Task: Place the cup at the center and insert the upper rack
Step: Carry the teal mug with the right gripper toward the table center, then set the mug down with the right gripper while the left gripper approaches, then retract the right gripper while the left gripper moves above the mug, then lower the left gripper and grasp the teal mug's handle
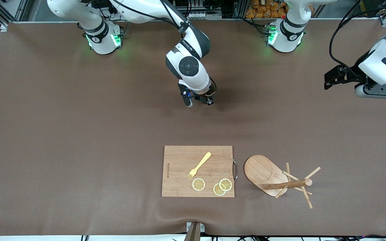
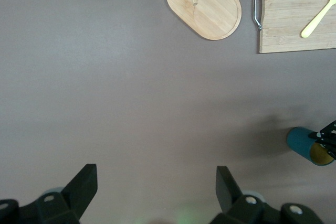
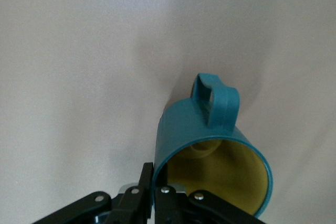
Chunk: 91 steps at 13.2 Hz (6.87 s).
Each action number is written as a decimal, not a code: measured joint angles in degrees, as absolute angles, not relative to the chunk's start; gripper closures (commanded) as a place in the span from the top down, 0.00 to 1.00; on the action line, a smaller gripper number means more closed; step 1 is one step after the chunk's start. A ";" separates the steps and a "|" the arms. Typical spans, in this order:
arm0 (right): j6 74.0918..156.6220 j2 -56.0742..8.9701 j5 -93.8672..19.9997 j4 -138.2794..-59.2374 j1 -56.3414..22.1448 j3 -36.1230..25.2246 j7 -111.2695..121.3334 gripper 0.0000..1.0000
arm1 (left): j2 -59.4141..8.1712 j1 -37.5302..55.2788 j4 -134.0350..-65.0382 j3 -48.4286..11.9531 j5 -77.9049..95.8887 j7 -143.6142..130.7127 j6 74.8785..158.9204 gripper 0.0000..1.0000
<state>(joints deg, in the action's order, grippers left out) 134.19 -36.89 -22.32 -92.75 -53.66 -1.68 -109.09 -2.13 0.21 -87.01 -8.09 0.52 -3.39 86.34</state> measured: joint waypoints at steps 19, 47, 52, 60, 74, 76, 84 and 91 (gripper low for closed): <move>134.54 -37.75 -22.32 -91.84 -54.34 -1.99 -110.61 1.00 | -2.14 0.08 -87.21 -8.07 0.52 -3.52 86.33 1.00; 94.04 -21.62 -20.91 -82.06 -22.59 -3.84 -67.61 1.00 | -4.51 6.49 -89.40 -18.93 -1.54 -25.56 87.42 1.00; 89.15 -19.59 -15.18 -82.06 -14.82 -3.90 -48.42 1.00 | -5.28 15.15 -92.77 -19.42 -1.69 -37.92 92.83 1.00; 88.44 -16.75 -5.52 -82.08 -4.32 -3.93 -11.25 1.00 | -17.59 37.77 -89.39 -19.72 -13.98 -68.30 99.83 1.00; 94.04 5.35 -0.57 -102.67 2.02 -3.03 5.90 1.00 | -42.32 61.87 -85.88 -19.13 -45.29 -116.13 103.73 1.00; 94.59 4.67 -0.34 -101.46 2.14 -3.08 5.90 1.00 | -44.17 62.41 -86.77 -19.03 -47.90 -119.45 102.67 1.00; 94.79 0.87 0.83 -97.14 1.86 -2.58 6.01 1.00 | -50.74 62.99 -88.62 -17.80 -65.60 -130.44 100.82 1.00; 94.94 0.86 1.53 -93.43 1.86 -2.62 6.01 1.00 | -51.66 63.36 -88.82 -15.39 -70.62 -131.59 99.40 1.00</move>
<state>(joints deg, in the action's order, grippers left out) 94.94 0.86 1.53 -93.43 1.86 -2.62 6.01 -51.66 63.36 -88.82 -15.39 -70.62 -131.59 99.40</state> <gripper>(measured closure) 0.000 0.000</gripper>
